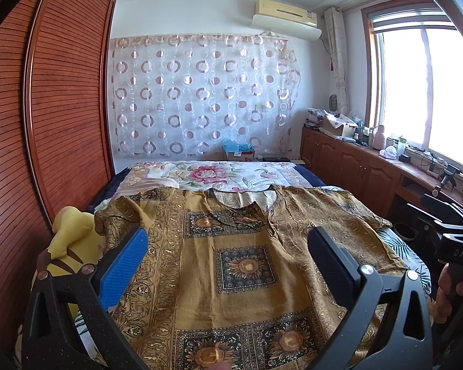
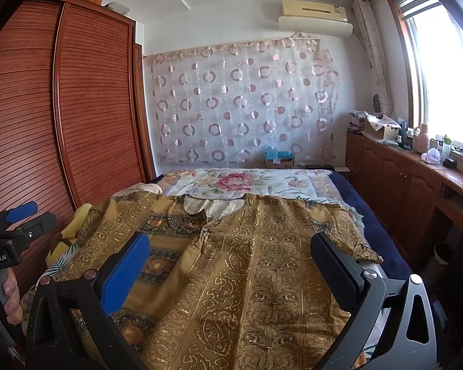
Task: Fold small clothes
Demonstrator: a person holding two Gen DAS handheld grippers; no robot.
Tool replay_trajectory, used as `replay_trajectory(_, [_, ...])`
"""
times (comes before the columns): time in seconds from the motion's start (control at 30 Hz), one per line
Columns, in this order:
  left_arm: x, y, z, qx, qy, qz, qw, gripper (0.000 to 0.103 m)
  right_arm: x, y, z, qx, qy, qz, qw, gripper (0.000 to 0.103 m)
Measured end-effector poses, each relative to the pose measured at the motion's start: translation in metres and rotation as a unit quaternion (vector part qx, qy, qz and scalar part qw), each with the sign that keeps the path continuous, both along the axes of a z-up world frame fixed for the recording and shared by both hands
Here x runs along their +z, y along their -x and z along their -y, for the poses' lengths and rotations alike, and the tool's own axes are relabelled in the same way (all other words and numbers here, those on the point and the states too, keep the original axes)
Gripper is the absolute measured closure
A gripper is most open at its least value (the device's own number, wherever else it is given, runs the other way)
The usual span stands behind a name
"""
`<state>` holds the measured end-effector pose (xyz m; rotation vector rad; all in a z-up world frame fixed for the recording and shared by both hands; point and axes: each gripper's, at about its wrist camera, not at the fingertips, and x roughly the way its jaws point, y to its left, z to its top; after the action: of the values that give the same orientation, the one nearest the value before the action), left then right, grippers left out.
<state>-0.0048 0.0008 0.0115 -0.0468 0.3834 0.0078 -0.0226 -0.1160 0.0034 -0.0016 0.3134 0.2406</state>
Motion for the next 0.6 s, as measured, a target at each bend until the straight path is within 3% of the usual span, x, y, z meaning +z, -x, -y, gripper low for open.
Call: replay_trajectory(0.6, [-0.0001, 0.0001, 0.0002, 0.000, -0.001, 0.001, 1.0000, 0.000, 0.0010, 0.0006, -0.0010, 0.000, 0.000, 0.002, 1.000, 0.000])
